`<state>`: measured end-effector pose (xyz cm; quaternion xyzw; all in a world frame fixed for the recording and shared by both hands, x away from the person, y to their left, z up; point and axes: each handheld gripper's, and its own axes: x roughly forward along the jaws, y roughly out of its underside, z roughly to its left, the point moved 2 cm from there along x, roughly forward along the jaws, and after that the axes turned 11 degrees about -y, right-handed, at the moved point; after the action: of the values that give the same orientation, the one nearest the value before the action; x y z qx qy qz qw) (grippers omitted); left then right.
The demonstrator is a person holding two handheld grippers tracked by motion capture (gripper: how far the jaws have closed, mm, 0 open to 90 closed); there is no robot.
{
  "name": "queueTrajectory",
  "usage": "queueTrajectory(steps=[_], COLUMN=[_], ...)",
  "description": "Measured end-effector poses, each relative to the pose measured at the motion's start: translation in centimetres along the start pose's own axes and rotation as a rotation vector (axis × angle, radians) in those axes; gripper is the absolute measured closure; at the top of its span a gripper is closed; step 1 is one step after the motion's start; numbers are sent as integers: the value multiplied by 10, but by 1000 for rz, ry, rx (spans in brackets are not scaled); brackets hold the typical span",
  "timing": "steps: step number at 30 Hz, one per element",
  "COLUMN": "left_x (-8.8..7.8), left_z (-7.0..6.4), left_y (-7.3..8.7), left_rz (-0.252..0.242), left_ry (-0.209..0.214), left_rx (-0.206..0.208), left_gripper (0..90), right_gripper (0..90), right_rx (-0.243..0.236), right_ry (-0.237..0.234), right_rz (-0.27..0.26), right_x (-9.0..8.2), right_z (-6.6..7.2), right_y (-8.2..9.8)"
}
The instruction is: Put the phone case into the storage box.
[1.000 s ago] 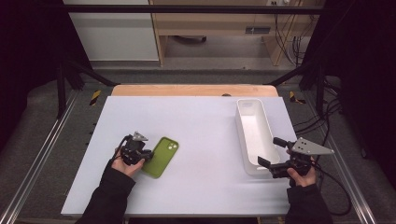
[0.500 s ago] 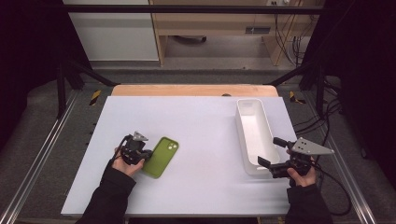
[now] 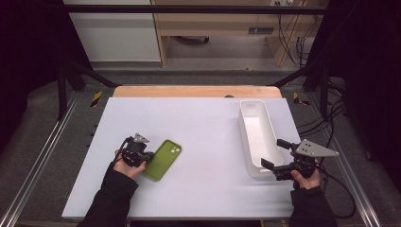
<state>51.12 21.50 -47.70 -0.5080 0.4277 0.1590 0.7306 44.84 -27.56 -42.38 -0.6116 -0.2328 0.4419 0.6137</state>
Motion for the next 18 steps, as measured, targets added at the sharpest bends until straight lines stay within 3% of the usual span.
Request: queueTrajectory(steps=[18], left_x=[-17], left_z=[1], left_y=[-6], left_rz=[-72], left_ry=[-6], left_rx=[6], left_gripper=[879], right_gripper=[5], right_rx=[0], right_ry=[1], right_rz=[0], right_x=[0], right_z=[0], right_y=[0])
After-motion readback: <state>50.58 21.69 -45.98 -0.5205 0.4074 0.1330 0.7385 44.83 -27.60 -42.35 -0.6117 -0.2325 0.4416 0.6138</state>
